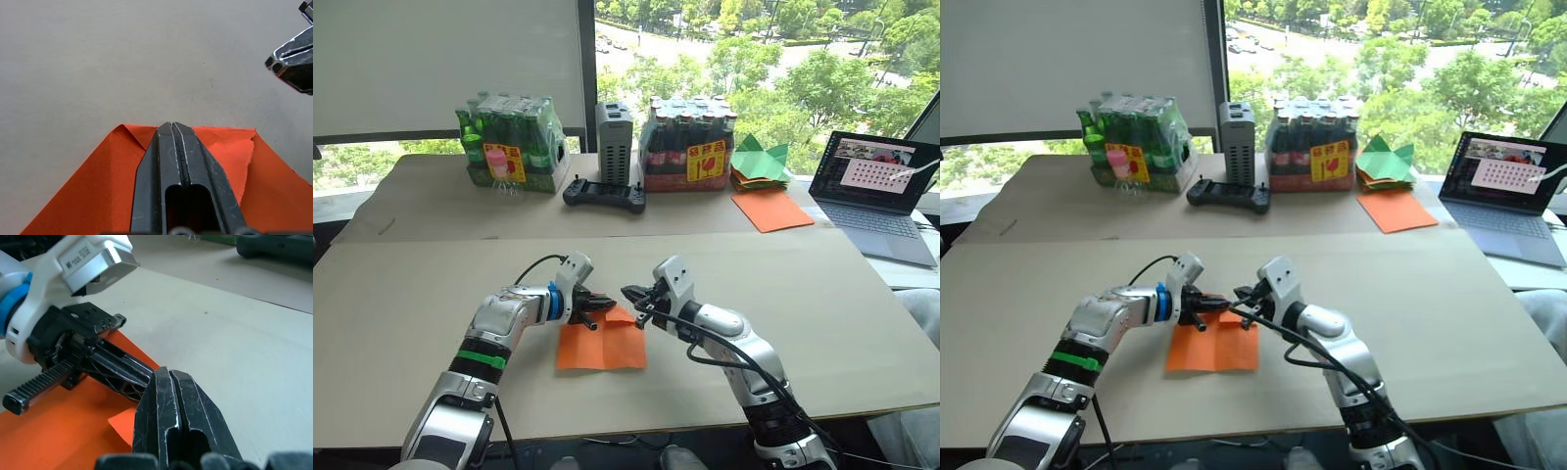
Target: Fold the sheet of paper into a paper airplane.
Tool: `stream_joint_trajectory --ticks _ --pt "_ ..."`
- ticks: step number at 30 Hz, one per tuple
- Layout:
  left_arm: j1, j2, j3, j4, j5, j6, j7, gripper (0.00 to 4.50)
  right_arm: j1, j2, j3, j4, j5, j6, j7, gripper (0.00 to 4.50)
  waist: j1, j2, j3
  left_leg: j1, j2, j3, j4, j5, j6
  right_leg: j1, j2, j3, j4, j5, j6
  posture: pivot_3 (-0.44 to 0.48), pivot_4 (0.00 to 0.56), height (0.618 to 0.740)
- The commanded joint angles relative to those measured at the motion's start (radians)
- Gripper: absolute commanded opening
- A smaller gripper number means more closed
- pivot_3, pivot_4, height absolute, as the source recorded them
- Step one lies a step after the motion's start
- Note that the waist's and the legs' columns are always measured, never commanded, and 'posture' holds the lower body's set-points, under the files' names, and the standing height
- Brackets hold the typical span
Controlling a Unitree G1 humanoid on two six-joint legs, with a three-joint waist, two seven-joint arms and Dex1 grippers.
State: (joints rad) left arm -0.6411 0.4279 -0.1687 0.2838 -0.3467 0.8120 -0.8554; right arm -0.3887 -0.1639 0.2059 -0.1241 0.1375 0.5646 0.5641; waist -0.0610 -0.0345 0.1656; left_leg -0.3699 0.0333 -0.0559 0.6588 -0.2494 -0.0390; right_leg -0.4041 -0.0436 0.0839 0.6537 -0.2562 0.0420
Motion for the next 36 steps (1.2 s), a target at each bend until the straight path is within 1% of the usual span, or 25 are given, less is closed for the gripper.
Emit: stream_joint_trajectory --ticks 1,8,14,19,24,31,36 --pt "0.017 0.000 -0.020 0.032 0.032 0.023 0.014 0.00 0.004 -0.007 0.038 -0.008 -0.015 0.001 -0.004 0.05 0.000 0.000 0.000 0.000 0.000 0.000 0.000 0.000 0.000 0.000 0.000 0.000 0.000 0.000 0.001 0.000 0.150 0.740" --pt "0.018 0.000 -0.018 0.028 0.031 0.027 0.017 0.00 0.037 -0.007 0.067 0.012 -0.015 0.039 -0.026 0.05 0.000 0.000 0.000 0.000 0.000 0.000 0.000 0.000 0.000 0.000 0.000 0.000 0.000 -0.001 0.002 0.000 0.150 0.740" --pt "0.021 0.000 -0.017 0.025 0.031 0.029 0.016 0.00 0.028 -0.047 0.088 0.074 -0.090 0.079 -0.086 0.05 0.000 0.000 0.000 0.000 0.000 0.000 0.000 0.000 0.000 0.000 0.000 0.000 0.000 -0.002 0.003 0.000 0.150 0.740" --pt "0.024 0.002 -0.015 0.018 0.030 0.034 0.017 0.00 0.044 -0.072 0.091 0.060 -0.088 0.121 -0.084 0.05 0.003 0.000 0.000 0.000 0.000 0.000 0.000 0.000 0.000 0.001 0.000 0.000 -0.001 -0.002 0.003 0.000 0.150 0.740" --pt "0.019 -0.008 -0.008 0.009 0.021 0.049 0.025 0.00 0.075 -0.105 0.124 0.011 -0.079 0.147 -0.057 0.05 0.011 0.000 0.000 0.000 0.000 0.000 0.000 0.000 0.000 0.001 0.000 0.000 -0.003 -0.002 0.004 0.000 0.150 0.740" --pt "0.005 -0.054 0.005 -0.057 -0.008 0.103 0.046 0.00 0.079 -0.099 0.138 0.006 -0.074 0.150 -0.067 0.05 0.015 0.000 0.000 0.000 0.000 0.000 0.000 0.000 0.000 0.002 0.000 0.000 -0.005 -0.001 0.005 0.000 0.150 0.740" --pt "0.004 -0.066 0.004 -0.063 -0.006 0.112 0.057 0.00 0.076 -0.100 0.138 0.008 -0.074 0.150 -0.073 0.05 0.015 0.000 0.000 0.000 0.000 0.000 0.000 0.000 0.000 0.002 0.000 0.000 -0.005 -0.001 0.005 0.000 0.150 0.740"
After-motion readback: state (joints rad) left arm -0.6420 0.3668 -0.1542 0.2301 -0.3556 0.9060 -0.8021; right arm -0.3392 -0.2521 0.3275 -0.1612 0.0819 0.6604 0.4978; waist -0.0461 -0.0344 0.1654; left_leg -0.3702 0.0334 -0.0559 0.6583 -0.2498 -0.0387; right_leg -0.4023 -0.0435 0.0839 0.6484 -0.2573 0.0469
